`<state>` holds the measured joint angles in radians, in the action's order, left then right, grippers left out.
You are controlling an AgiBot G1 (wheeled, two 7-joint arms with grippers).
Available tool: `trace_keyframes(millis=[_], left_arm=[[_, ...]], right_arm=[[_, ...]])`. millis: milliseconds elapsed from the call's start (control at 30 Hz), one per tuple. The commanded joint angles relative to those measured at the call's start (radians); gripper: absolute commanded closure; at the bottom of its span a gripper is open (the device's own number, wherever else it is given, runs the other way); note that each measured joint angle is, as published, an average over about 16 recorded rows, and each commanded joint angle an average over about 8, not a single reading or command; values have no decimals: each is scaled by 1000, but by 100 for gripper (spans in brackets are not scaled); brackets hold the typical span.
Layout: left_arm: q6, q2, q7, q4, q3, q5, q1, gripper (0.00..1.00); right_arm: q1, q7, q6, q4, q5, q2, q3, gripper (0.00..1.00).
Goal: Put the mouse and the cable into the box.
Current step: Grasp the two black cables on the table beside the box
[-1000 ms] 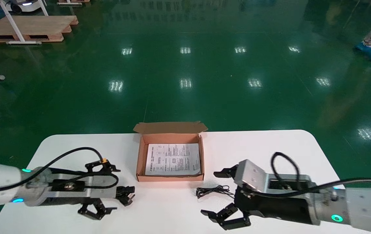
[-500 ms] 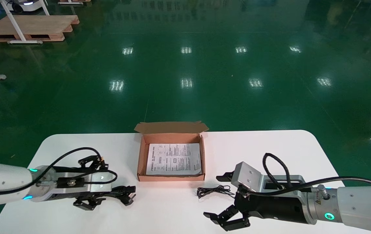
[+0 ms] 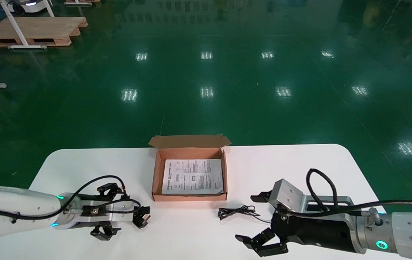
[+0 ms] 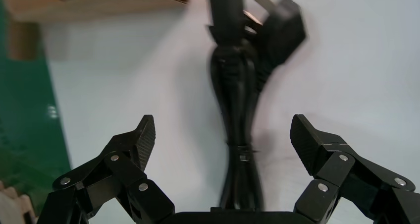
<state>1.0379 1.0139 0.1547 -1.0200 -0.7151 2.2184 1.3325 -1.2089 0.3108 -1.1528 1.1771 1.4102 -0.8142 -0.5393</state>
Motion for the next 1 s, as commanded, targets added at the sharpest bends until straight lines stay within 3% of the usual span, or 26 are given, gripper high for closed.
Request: trace_keyframes(millis=[33,200,400,700,1000], left_arm=[[-7,5,0,20,-4,13,0,0],[-4,8,6,25,-10,28,0,0],[2,6,15,13,-12,35,-2,0],[4,4,21,6,-13,38,-4,0],[4,4,23,5,-13,39,-5,0]], right_arm=[[6,4,-2,6,-2,6,0,0],[12,8,-6,15,13,0,-13,0],[-1,-47,34,-19,169,-84,-91,0],[-75,-154,158,-272,371,-285,-183,0],[-149,-221,284,-477,447,-368,-193,0]])
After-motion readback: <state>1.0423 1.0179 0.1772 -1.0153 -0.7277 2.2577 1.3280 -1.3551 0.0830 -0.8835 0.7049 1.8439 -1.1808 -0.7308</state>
